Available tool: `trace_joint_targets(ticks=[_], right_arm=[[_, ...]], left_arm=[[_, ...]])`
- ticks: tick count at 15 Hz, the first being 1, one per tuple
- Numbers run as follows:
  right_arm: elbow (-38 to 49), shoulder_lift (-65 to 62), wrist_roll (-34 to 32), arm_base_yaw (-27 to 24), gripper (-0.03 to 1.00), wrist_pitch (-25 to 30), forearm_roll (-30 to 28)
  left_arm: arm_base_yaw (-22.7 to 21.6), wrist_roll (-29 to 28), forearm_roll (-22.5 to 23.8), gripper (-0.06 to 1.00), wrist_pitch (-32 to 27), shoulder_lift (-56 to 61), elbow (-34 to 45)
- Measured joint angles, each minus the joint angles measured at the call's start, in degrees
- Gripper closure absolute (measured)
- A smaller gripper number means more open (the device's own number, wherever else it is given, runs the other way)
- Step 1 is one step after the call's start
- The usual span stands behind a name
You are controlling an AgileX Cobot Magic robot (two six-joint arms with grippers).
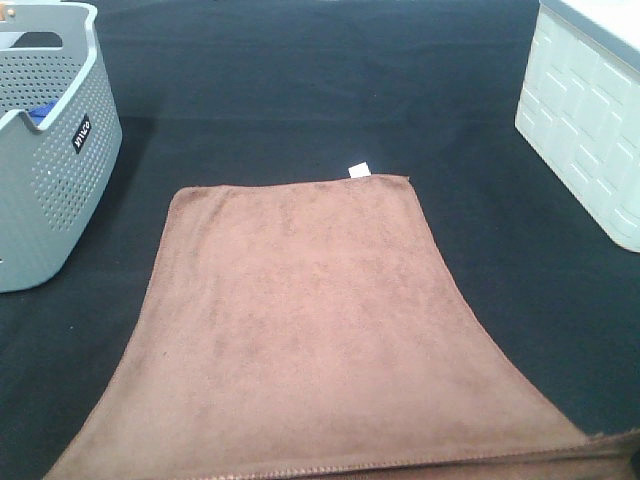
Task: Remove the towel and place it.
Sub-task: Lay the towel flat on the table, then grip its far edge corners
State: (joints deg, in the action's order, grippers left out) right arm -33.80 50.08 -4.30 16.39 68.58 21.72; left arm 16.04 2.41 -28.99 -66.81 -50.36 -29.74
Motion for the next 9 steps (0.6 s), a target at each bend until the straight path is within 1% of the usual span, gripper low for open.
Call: trace_joint_targets(ticks=[3,7,9], right_arm=[[0.69,6.65,1.15,-0.06,0.96,-0.06,0.0],[0.86,16.56,5.61,-0.11,0.96,-0.4,0.8],[0.86,21.2,8.08,-0.34,0.96,-1.78,1.55]], left_arm=[[0.0,0.0,-0.06,0.94,-0.06,-6.25,0.0],[-0.06,0.0,0.29,0.94,-0.06,-15.93,0.0],[-0.06,0.0,0.29,0.94,-0.06,-19.08,0.0]])
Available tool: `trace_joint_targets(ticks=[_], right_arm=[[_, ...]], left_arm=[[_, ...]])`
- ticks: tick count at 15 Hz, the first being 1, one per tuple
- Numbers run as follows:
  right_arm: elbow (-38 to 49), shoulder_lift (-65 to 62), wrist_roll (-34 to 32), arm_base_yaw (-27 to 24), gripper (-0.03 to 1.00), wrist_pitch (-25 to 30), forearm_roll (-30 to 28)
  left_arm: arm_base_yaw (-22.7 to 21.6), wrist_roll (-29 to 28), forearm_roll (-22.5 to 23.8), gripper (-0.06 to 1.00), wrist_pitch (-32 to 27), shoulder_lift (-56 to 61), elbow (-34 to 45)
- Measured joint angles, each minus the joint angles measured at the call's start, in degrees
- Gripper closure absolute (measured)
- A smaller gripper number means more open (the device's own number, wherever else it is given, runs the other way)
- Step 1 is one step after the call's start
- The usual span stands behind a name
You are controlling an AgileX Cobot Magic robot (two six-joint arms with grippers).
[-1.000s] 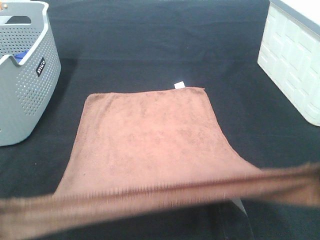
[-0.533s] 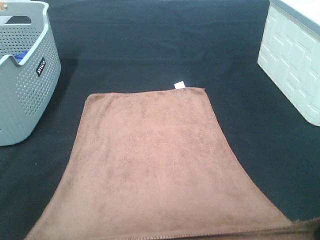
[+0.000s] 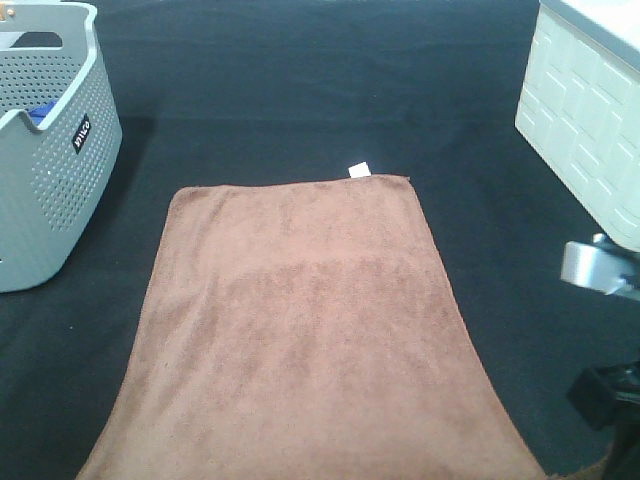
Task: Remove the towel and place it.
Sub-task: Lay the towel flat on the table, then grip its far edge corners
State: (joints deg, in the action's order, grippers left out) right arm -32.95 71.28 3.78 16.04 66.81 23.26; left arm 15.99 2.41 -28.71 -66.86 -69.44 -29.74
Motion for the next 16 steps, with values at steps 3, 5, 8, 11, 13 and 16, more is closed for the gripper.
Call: trace_joint_targets(ticks=[3,5,8,11,13,16], right_arm=[[0.0,4.93,5.96,-0.11,0.96,-2.01,1.49],[0.0,6.47,6.99,-0.11,0.96,-2.81,0.63],[0.11,8.48,6.82,-0.11,0.96,-4.13,-1.15],[0.11,9.8,7.33,-0.17,0.95,-6.65,-0.52],[0.11,10.89,9.05,-0.17,0.95,-7.51,1.38],[0.11,11.23,10.6,-0.17,0.95,-7.62,3.9]], left_arm=[[-0.06,0.06,0.97,0.94,-0.52,-1.03,-1.72],[-0.06,0.23,0.4,0.94,-0.8,-2.06,-2.12],[-0.06,2.01,-2.12,0.94,-0.92,-5.21,-2.12],[-0.23,4.98,-4.41,0.94,-1.49,-7.73,-2.12],[1.83,7.16,-5.67,0.94,-1.6,-9.11,-2.12],[9.57,7.39,-5.67,0.94,-1.03,-12.43,-3.61]])
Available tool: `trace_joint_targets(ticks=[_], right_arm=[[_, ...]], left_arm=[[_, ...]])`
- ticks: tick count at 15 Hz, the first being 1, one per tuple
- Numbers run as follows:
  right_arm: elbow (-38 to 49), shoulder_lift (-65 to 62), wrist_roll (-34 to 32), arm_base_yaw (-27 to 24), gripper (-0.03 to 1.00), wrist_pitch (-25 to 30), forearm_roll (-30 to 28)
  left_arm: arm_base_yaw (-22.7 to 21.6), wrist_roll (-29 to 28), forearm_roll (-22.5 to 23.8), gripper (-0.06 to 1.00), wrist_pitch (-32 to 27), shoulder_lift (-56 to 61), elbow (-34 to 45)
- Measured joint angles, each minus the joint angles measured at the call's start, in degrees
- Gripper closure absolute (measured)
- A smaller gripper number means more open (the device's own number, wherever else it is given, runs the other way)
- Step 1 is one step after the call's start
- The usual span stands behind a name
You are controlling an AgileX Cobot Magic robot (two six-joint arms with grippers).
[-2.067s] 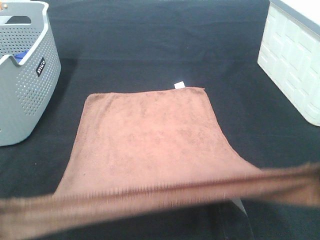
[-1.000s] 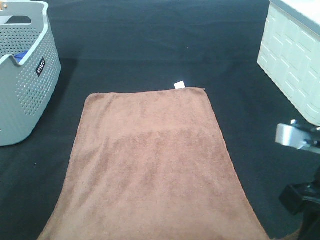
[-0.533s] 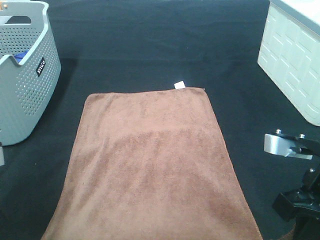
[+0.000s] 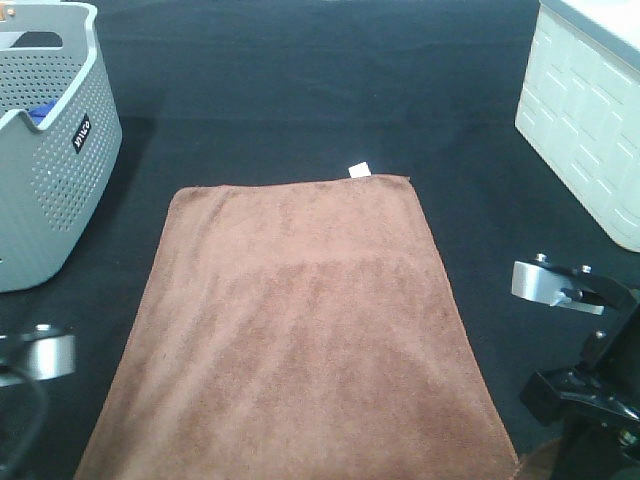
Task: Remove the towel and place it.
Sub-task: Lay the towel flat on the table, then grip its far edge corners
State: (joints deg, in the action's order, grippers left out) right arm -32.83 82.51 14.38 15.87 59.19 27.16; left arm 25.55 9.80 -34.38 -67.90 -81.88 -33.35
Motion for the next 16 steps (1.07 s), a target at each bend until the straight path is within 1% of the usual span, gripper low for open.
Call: trace_joint_targets(ticks=[2,5,7,8,9,10,12,13,14,16], right_arm=[[0.52,0.0,1.32,0.0,0.94,-0.11,2.29],[2.29,0.29,2.46,0.0,0.92,-0.11,3.32],[2.29,0.29,2.98,0.0,0.85,-0.11,3.78],[2.29,0.29,2.98,0.0,0.8,-0.11,3.78],[2.29,0.29,2.98,0.0,0.7,-0.23,3.95],[2.29,0.29,2.98,0.0,0.58,-0.17,4.01],[2.29,0.29,2.98,0.0,0.37,-0.52,4.01],[2.29,0.29,3.32,0.0,0.31,-0.86,4.01],[2.29,0.29,3.84,0.0,0.28,-1.38,4.01],[1.89,0.34,4.01,0.0,0.26,-1.83,3.95]], left_arm=[[4.07,-0.11,0.06,0.94,1.83,-2.92,-3.09],[7.62,-0.97,1.09,0.94,2.81,-8.02,-5.27],[8.88,-1.95,1.2,0.94,2.86,-9.97,-5.27],[9.45,-2.41,1.15,0.93,2.81,-10.08,-5.44],[10.2,-2.58,1.15,0.87,2.81,-10.08,-5.79],[11.23,-2.64,1.09,0.77,2.81,-10.08,-6.19],[13.46,-5.16,1.03,0.45,2.92,-10.08,-7.33],[14.61,-7.22,1.09,0.3,2.92,-10.08,-7.85],[15.3,-8.82,1.2,0.23,2.98,-10.08,-8.19],[15.64,-10.43,2.12,0.19,2.98,-10.08,-9.51]])
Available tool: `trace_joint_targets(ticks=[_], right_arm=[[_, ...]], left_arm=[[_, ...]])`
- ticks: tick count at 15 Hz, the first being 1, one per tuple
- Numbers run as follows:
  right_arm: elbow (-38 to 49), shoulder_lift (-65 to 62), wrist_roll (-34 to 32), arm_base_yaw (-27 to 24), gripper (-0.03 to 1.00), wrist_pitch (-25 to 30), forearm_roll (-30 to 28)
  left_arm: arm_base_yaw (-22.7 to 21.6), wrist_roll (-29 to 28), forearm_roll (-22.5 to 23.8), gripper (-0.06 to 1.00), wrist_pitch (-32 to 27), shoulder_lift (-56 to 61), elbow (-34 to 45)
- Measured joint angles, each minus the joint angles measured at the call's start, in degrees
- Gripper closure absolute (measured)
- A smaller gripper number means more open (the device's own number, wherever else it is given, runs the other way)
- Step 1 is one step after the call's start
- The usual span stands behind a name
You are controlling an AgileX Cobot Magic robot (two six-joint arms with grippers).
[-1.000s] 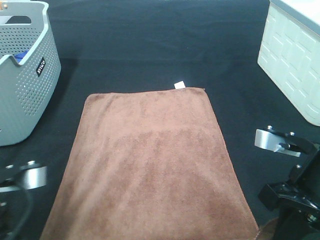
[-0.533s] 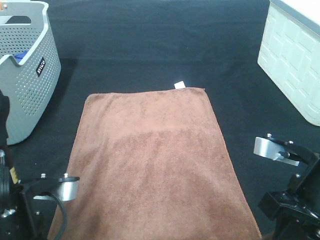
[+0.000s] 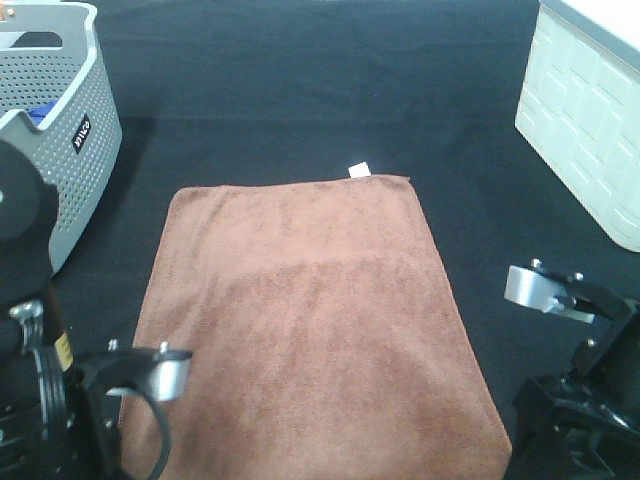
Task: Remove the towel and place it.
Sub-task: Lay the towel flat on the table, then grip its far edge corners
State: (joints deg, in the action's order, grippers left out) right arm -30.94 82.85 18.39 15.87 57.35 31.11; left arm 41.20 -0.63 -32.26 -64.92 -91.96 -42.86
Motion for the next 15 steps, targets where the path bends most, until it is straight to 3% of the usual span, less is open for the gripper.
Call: trace_joint_targets(ticks=[2,4,5,7,10,15], right_arm=[[-3.15,0.06,-1.03,-0.11,0.26,-0.06,-2.64],[-9.74,0.29,-7.73,-0.63,0.26,-0.74,-12.26],[-11.29,0.52,-8.94,-1.2,0.26,-0.74,-13.98],[-18.96,3.32,-10.14,-9.51,0.26,-0.74,-15.81],[-27.44,6.42,-8.48,-16.56,0.26,-0.97,-14.15],[-33.29,7.68,-7.51,-17.48,0.26,-3.95,-11.63]], left_arm=[[0.06,-1.2,3.72,0.19,-0.11,-0.06,-4.3],[-2.64,-2.98,13.18,0.19,-0.17,-0.23,-12.55],[-4.01,-3.61,15.13,0.19,-0.17,-0.34,-14.55],[-10.77,-4.07,21.37,0.19,-0.17,-3.38,-24.01],[-15.07,-1.78,24.18,0.19,-0.17,-10.14,-34.66],[-19.42,1.43,25.04,0.19,-1.55,-28.3,-56.32]])
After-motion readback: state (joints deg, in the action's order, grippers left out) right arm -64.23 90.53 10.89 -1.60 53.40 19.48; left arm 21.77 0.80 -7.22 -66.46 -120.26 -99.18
